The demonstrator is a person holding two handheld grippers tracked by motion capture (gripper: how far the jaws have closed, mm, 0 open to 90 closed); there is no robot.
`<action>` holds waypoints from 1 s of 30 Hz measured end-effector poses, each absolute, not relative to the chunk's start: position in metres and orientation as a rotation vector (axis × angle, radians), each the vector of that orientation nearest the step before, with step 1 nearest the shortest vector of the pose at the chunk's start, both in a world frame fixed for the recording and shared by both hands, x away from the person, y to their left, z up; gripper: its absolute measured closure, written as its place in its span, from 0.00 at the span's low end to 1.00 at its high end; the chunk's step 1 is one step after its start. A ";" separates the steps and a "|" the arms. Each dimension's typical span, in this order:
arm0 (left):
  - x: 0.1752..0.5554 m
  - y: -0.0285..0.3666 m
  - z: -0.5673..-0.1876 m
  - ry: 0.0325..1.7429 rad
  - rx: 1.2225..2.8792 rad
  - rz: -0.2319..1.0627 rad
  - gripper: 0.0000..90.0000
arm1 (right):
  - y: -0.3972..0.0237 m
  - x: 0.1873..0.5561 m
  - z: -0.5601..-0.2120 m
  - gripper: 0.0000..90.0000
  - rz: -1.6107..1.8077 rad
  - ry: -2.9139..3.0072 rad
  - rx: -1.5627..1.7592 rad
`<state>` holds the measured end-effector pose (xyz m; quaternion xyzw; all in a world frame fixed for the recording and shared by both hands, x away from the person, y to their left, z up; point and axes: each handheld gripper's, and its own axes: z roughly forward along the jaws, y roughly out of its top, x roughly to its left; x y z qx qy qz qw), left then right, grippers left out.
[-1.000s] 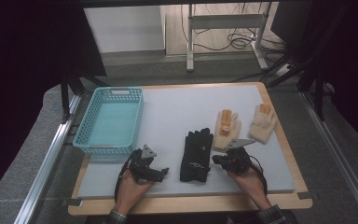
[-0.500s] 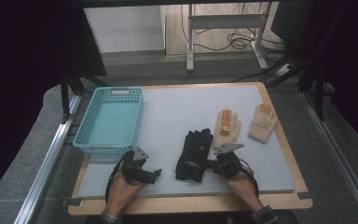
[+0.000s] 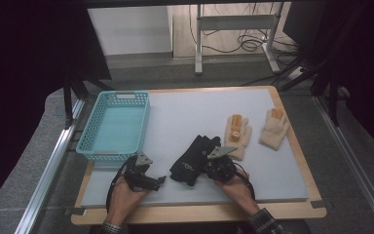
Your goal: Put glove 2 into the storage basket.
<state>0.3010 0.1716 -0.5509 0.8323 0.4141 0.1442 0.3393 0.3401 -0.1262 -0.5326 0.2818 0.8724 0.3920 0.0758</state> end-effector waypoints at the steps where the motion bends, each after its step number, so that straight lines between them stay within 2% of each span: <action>1: 0.301 0.172 -0.551 1.078 2.167 0.375 0.00 | -0.119 0.340 -0.533 0.92 1.176 2.622 0.831; 6: 0.301 0.172 -0.551 1.080 2.164 0.372 0.00 | -0.112 0.339 -0.533 0.90 1.169 2.636 0.799; 10: 0.301 0.172 -0.551 1.081 2.162 0.369 0.00 | -0.121 0.338 -0.530 0.86 1.160 2.627 0.795; 13: 0.301 0.172 -0.552 1.081 2.156 0.369 0.00 | -0.139 0.336 -0.524 0.79 1.131 2.583 0.809; 21: 0.302 0.172 -0.552 1.077 2.158 0.369 0.00 | -0.179 0.338 -0.519 0.67 1.117 2.499 0.913; 22: 0.301 0.172 -0.552 1.080 2.156 0.367 0.00 | -0.190 0.338 -0.520 0.61 1.110 2.481 0.946; 25: 0.301 0.172 -0.552 1.081 2.156 0.367 0.00 | -0.200 0.338 -0.521 0.57 1.088 2.462 0.965; 26: 0.301 0.172 -0.552 1.081 2.156 0.367 0.00 | -0.210 0.338 -0.523 0.53 1.069 2.441 0.991; 30: 0.302 0.172 -0.552 1.081 2.156 0.365 0.00 | -0.224 0.338 -0.524 0.47 1.053 2.395 1.029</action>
